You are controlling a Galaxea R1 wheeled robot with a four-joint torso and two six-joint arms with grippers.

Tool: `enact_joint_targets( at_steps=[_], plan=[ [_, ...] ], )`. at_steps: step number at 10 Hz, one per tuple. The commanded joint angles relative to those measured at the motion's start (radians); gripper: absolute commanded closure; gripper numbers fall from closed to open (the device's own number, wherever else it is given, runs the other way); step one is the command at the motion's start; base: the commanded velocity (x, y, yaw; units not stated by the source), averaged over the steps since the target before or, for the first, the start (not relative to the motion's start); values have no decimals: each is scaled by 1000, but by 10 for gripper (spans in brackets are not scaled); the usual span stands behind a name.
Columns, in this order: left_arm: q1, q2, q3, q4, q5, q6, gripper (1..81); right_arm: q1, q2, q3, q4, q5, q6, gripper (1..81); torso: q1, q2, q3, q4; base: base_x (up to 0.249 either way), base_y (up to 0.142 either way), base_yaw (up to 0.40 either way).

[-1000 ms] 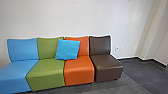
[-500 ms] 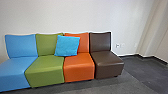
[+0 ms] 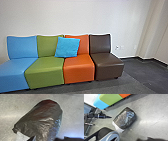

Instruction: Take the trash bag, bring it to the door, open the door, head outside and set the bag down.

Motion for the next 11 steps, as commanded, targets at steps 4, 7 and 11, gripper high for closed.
enact_joint_targets(
  at_steps=[4,7,11],
  plan=[
    [-178,-6,7,-32,85,-2,10,170,-60,36,21,-103,22,10,125,-196,-184,0,0,0,0],
    [-180,-3,5,-34,85,-2,10,224,-60,42,21,-143,36,10,252,-383,-184,0,0,0,0],
    [-174,9,5,-34,85,-2,10,262,-60,48,21,-187,65,10,268,-383,-300,0,0,0,0]
  ],
)
